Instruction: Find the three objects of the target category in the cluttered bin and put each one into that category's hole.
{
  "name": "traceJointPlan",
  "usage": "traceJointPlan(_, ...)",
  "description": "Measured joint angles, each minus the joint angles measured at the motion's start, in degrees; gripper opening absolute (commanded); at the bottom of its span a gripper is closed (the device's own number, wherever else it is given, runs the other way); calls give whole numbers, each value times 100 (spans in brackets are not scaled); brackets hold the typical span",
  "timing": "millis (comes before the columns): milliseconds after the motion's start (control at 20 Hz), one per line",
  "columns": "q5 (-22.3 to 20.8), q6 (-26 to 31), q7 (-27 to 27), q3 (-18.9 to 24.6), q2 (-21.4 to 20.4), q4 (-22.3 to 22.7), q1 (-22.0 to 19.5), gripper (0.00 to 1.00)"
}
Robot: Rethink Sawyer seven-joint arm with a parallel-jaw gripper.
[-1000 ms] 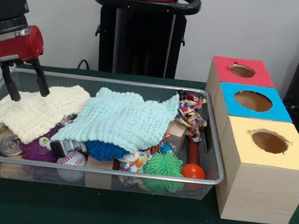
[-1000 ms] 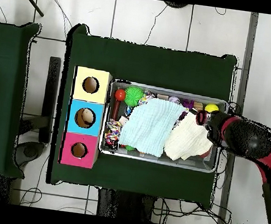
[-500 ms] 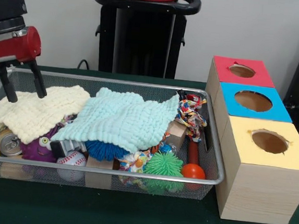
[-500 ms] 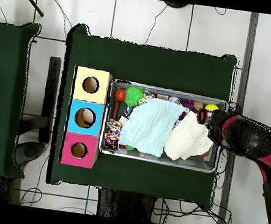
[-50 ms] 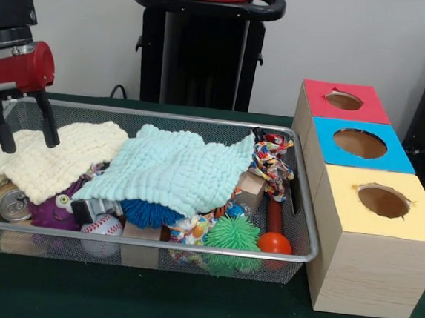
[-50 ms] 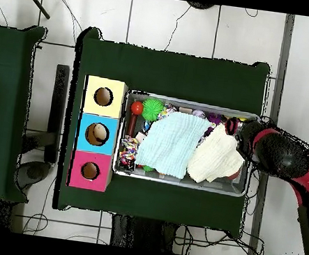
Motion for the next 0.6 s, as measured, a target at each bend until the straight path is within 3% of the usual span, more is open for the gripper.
traceJointPlan(600,235,-166,8,-471,-17,-77,365,100)
